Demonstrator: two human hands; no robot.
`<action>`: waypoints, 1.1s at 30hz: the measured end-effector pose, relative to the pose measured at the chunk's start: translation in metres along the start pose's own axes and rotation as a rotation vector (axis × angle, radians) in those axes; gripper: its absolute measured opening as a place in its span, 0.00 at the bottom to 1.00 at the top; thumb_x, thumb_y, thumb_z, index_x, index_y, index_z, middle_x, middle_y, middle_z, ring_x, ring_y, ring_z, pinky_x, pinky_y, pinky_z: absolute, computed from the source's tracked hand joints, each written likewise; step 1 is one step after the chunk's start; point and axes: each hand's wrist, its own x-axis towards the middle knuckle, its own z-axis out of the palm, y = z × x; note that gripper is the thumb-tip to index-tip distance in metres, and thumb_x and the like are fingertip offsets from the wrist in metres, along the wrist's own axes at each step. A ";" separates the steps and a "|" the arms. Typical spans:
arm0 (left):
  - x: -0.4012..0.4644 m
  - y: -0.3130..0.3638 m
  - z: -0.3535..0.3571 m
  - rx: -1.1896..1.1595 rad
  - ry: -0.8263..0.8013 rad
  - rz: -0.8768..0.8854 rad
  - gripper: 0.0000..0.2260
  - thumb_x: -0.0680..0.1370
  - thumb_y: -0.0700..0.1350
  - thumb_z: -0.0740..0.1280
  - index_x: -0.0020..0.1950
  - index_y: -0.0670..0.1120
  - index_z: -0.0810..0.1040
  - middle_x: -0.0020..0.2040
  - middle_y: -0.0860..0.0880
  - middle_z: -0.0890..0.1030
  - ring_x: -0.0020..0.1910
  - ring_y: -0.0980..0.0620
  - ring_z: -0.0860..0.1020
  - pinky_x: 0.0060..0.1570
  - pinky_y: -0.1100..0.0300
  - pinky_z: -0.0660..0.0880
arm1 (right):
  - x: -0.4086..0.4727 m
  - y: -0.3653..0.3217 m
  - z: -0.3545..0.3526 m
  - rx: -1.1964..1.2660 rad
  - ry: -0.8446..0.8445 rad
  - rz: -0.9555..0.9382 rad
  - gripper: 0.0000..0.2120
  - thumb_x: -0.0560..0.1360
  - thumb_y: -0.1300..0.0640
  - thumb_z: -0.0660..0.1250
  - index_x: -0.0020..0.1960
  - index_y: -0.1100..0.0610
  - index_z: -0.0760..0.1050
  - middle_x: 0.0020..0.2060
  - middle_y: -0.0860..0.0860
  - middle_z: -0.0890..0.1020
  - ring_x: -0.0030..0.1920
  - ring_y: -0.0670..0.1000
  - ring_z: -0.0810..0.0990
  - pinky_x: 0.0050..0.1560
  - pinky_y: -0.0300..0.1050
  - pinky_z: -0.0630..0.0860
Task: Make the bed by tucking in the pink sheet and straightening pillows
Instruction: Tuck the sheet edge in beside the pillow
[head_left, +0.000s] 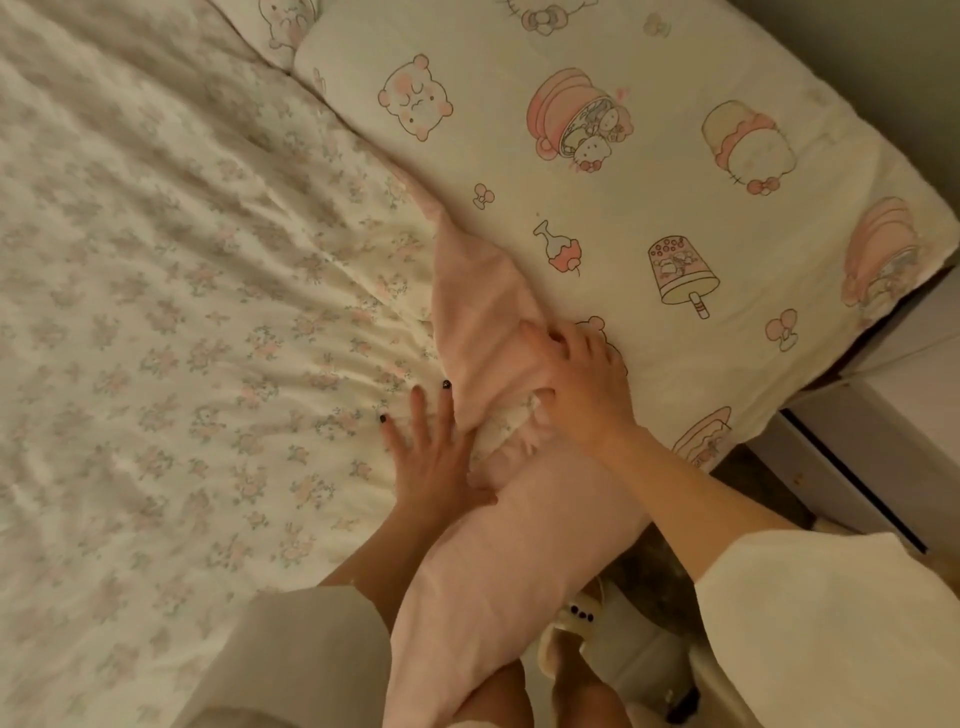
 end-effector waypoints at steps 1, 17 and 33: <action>-0.001 0.000 0.002 0.008 0.012 0.000 0.55 0.64 0.73 0.64 0.73 0.53 0.29 0.74 0.44 0.29 0.72 0.34 0.31 0.65 0.27 0.40 | 0.006 -0.003 -0.007 0.123 0.035 0.078 0.22 0.75 0.56 0.63 0.69 0.52 0.67 0.63 0.54 0.73 0.63 0.59 0.70 0.58 0.53 0.68; -0.032 -0.023 -0.013 -0.320 0.369 0.064 0.31 0.64 0.34 0.69 0.63 0.53 0.67 0.54 0.43 0.78 0.44 0.40 0.77 0.39 0.47 0.78 | -0.003 -0.021 -0.029 0.156 0.193 -0.115 0.26 0.71 0.54 0.65 0.68 0.57 0.67 0.60 0.55 0.75 0.60 0.59 0.74 0.59 0.61 0.71; -0.100 -0.028 -0.040 -0.435 0.627 0.099 0.20 0.68 0.43 0.59 0.59 0.53 0.70 0.48 0.43 0.77 0.42 0.43 0.79 0.32 0.55 0.76 | -0.027 -0.044 -0.032 1.356 -0.516 0.566 0.23 0.69 0.49 0.73 0.60 0.60 0.77 0.51 0.56 0.83 0.49 0.54 0.83 0.49 0.47 0.80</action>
